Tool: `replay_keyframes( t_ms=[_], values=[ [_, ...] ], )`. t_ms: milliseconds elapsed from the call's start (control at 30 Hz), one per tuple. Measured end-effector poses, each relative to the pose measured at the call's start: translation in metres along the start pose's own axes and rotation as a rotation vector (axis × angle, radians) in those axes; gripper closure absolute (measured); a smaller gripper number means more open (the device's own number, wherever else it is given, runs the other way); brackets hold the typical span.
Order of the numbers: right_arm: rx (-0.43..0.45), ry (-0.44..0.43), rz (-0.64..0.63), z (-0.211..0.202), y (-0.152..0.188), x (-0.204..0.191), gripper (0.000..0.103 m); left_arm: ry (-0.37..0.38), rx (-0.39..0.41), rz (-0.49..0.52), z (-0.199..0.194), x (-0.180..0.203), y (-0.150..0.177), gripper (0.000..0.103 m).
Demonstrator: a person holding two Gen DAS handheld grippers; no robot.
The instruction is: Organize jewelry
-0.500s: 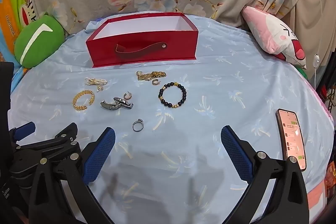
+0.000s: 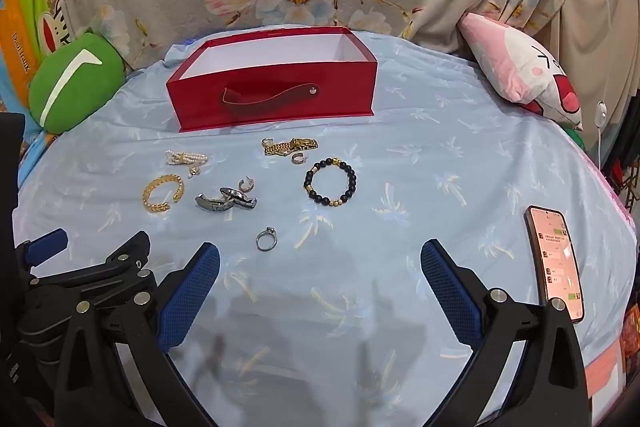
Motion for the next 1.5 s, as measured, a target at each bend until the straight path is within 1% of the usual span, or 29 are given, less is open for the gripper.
replay_keyframes(
  t_ms=[1500],
  values=[
    [0.0, -0.009, 0.015, 0.0044, 0.0037, -0.0006, 0.005, -0.005, -0.002, -0.006, 0.0028, -0.0048, 0.0019, 0.005]
  ],
)
Point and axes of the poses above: each gripper's, at about its wrist camera, not at the fingertips, and z roughly the way its jaws point, x to its right, y to its underside, the point moved 2 cm from there along z, roughly the way its jaws point, and after that the axes turned 10 degrees about -z, right-handed, at the moved point
